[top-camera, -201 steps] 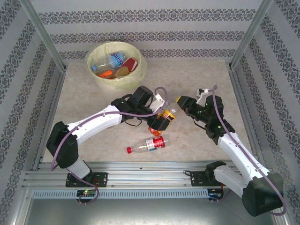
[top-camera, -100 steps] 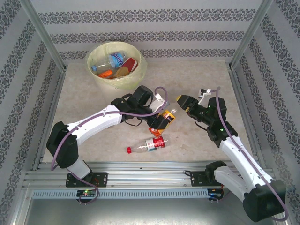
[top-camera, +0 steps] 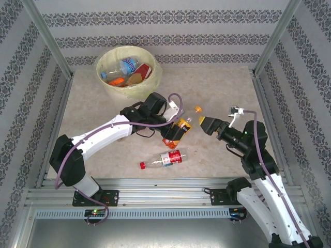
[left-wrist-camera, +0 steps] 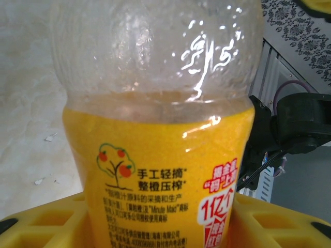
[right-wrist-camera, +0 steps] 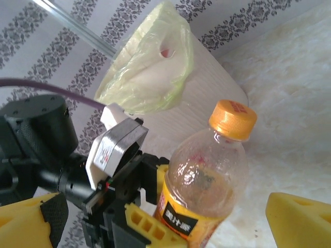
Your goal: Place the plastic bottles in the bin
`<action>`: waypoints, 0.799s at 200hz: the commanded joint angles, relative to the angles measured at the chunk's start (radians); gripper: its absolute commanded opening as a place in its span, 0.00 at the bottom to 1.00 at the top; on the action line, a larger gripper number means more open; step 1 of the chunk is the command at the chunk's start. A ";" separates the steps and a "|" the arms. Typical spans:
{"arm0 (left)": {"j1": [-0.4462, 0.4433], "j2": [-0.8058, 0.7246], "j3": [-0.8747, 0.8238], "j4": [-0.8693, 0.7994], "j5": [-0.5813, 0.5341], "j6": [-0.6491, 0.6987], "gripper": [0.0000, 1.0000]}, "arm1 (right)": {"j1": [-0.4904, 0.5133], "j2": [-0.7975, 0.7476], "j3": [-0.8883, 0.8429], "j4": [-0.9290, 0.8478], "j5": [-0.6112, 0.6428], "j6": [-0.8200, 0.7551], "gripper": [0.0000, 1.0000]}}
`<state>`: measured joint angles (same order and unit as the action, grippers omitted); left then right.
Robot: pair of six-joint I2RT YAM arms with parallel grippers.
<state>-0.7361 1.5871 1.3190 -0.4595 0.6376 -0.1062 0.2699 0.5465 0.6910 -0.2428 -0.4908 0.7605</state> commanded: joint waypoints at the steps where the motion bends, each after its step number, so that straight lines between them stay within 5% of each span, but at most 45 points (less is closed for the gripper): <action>1: 0.014 -0.036 0.020 -0.021 -0.021 0.017 0.57 | 0.020 -0.049 0.060 -0.094 -0.006 -0.134 0.98; 59: 0.034 -0.068 0.107 -0.071 -0.074 -0.007 0.57 | 0.032 -0.104 0.220 -0.226 0.022 -0.300 0.98; 160: 0.073 0.006 0.613 -0.400 -0.414 0.004 0.57 | 0.032 -0.137 0.397 -0.240 0.067 -0.368 0.98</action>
<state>-0.6865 1.5677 1.8145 -0.7540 0.3481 -0.1135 0.2928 0.4206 1.0512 -0.4976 -0.4419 0.4137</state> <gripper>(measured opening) 0.576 0.981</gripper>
